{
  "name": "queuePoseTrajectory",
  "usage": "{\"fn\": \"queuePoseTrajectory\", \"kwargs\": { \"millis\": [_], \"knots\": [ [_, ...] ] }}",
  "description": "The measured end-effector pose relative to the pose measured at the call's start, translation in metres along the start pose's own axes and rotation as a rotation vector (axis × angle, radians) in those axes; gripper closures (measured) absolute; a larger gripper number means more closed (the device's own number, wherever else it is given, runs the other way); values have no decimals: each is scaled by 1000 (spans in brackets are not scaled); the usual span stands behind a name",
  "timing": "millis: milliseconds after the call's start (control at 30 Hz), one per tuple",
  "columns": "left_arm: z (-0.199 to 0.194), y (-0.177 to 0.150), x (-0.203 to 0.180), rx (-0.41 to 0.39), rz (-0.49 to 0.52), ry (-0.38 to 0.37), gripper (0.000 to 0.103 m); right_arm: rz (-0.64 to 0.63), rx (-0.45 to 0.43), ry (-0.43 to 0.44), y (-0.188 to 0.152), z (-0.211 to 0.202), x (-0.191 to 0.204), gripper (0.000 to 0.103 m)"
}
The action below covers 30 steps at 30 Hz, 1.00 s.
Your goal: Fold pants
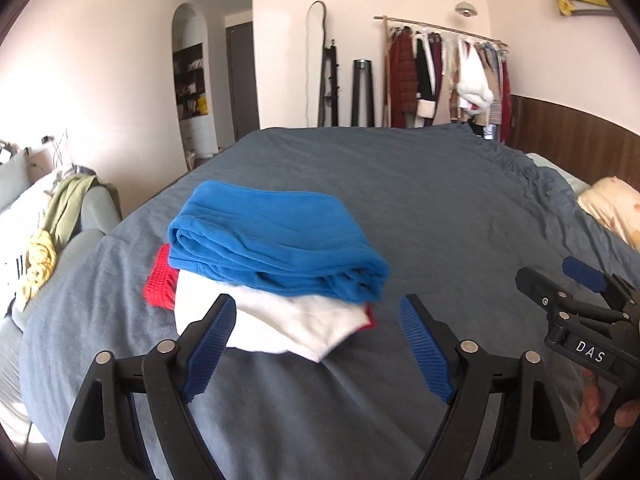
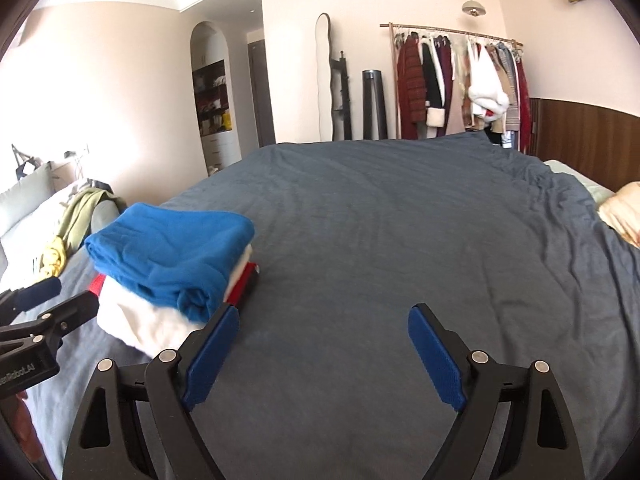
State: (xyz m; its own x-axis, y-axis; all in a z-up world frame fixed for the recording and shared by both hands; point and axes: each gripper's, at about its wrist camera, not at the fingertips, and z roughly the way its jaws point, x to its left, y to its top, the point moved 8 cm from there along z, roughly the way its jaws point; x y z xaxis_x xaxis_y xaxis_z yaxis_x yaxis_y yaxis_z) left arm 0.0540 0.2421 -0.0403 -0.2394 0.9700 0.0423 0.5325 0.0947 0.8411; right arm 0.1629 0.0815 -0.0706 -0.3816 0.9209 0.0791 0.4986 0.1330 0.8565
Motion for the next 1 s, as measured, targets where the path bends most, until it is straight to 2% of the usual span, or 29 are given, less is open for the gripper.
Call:
{"fn": "queuePoseTrajectory", "kwargs": {
  "millis": [200, 433, 1000],
  "knots": [
    [-40, -11, -30, 2, 50, -32, 16, 16, 19, -8, -12, -50, -15, 16],
    [-85, -20, -48, -39, 32, -39, 9, -10, -42, -38, -11, -110, -24, 16],
    [-133, -54, -84, -9, 49, -54, 5, -29, -38, -69, -42, -179, -60, 16]
  ]
}}
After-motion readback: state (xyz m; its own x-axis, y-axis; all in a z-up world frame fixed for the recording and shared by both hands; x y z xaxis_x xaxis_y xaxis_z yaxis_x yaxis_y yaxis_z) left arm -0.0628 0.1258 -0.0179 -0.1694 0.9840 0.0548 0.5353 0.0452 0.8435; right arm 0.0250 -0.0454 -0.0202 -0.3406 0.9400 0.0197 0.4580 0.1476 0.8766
